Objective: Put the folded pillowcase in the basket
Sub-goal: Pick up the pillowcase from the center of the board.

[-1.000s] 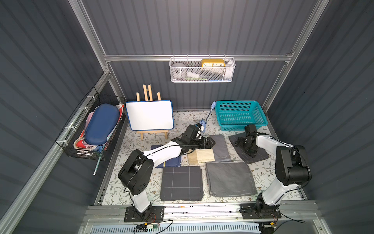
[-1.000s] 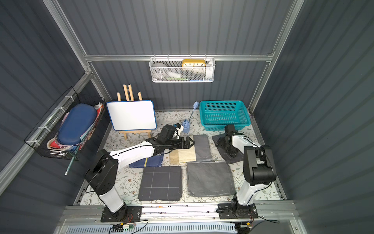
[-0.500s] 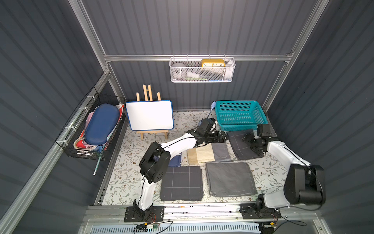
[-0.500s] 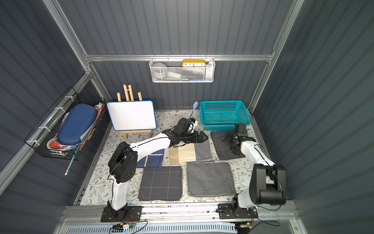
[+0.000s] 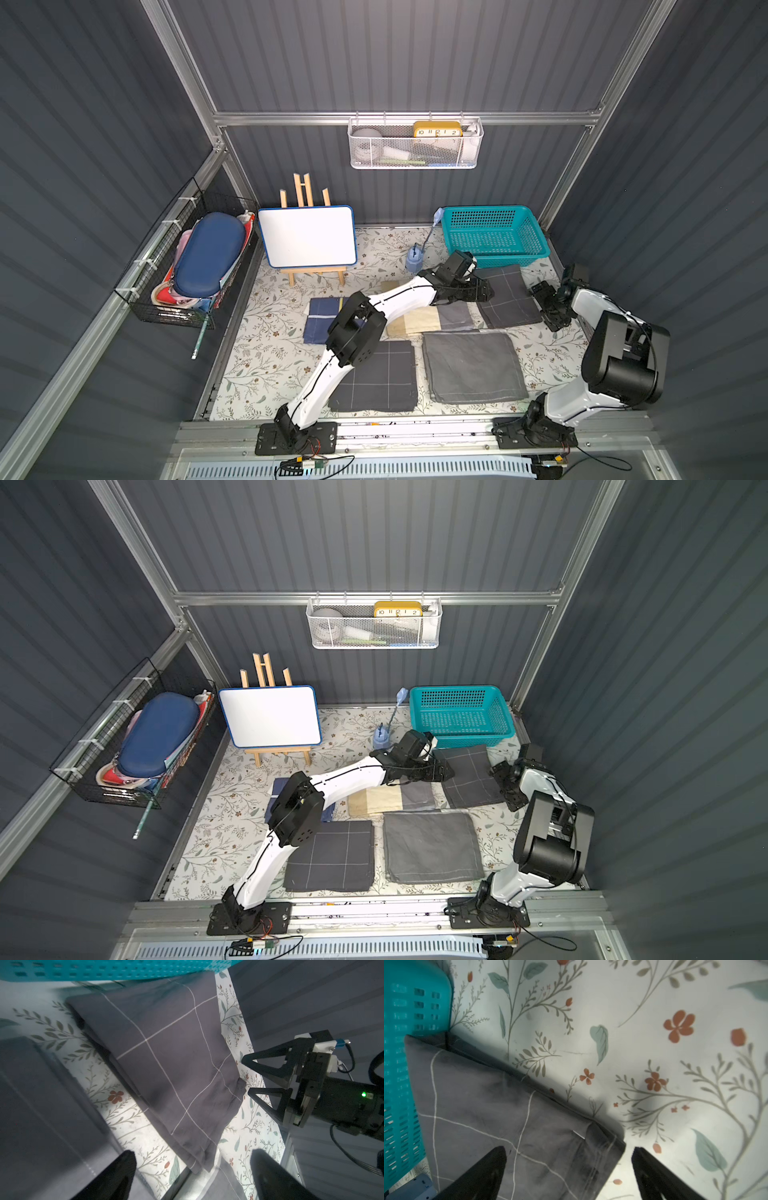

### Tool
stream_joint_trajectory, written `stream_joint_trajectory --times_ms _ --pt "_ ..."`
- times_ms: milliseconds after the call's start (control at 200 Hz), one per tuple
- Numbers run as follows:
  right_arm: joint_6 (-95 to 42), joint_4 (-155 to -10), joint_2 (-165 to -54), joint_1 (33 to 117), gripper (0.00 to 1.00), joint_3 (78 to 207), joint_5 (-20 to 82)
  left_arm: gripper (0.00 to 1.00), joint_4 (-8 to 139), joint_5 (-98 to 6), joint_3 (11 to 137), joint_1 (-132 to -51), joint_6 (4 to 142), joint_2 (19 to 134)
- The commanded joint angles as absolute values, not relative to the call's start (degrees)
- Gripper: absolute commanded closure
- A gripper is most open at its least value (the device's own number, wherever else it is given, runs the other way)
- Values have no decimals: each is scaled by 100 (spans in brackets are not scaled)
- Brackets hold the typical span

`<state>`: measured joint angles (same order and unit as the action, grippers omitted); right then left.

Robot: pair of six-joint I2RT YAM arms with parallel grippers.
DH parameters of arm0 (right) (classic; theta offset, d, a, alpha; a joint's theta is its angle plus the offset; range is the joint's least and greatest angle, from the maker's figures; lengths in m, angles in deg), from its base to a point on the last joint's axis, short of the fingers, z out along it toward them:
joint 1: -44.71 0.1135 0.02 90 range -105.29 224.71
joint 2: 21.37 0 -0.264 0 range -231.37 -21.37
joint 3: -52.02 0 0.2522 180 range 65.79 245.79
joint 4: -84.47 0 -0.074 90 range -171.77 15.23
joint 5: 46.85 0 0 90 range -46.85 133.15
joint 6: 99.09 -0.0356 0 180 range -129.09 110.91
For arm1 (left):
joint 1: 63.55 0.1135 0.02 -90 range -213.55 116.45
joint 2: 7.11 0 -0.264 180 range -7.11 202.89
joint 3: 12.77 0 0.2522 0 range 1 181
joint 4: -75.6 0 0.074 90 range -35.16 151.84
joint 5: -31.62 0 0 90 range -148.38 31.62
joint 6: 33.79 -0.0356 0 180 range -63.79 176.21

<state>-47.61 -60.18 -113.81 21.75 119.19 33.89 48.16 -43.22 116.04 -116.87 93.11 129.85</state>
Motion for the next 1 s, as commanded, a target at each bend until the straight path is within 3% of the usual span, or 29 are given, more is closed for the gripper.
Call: stream_joint_trajectory --times_ms 0,120,265,470,605,680,805,995 --pt "-4785 -6181 -11544 2177 1 12063 3066 11 4548 -4325 12045 -11753 9323 13399" --pt "-4835 -6275 -11619 2233 4 11925 2670 18 4379 -4352 12466 -11758 9262 13765" --pt "-4777 -6097 -11470 2475 6 11693 2737 20 4170 -4404 12823 -11753 9170 14082" --pt "-4890 -6058 -10553 2502 16 10654 2838 30 3958 -4560 12771 -11743 9130 14052" --pt "-4887 -6044 -9806 2498 16 10155 2838 29 3844 -4834 12800 -11743 9036 14018" --pt "-4900 -6179 -9633 2502 15 10171 3358 29 3772 -4971 12922 -11743 9001 14041" --pt "-4829 -6184 -9961 2480 13 10759 3885 29 3671 -5165 13204 -11734 8959 14120" --pt "-4781 -6157 -11125 2485 10 11777 3528 28 3740 -5281 13403 -11708 8921 14291"
